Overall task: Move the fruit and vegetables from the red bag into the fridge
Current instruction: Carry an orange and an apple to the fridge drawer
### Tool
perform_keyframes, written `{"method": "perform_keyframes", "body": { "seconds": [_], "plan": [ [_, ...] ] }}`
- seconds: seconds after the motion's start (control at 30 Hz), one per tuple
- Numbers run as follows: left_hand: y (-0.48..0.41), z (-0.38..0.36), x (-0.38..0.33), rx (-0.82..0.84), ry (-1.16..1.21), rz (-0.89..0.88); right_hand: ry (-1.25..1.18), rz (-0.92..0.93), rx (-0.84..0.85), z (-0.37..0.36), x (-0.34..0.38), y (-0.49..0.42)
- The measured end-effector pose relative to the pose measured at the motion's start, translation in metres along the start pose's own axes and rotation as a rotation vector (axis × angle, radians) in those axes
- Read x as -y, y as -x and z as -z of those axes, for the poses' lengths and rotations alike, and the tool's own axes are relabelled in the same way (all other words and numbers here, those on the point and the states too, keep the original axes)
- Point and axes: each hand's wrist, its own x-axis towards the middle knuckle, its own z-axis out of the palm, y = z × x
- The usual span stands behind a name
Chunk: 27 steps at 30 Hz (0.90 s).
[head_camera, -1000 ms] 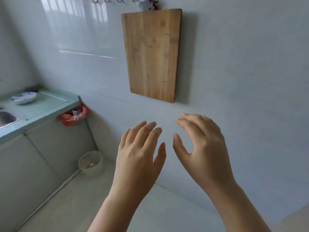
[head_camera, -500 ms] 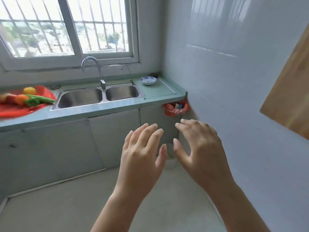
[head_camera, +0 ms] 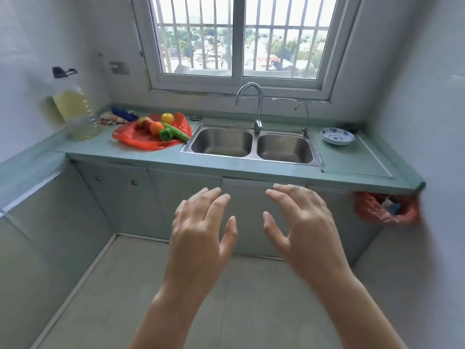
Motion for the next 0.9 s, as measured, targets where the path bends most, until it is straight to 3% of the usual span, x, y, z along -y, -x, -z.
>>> {"method": "perform_keyframes", "body": {
  "seconds": [0.17,0.53,0.9],
  "plan": [
    [-0.043,-0.02,0.076,-0.01,-0.039,0.017,-0.038,0.108,0.02,-0.076,0.018,-0.063],
    [-0.135,-0.029,0.273,-0.037,-0.111,0.12,-0.143,0.102,0.065,-0.25,0.085,-0.194],
    [-0.207,-0.093,0.407,0.039,-0.144,0.2,-0.206,0.122,0.162,-0.406,0.082,-0.29]
  ]
}}
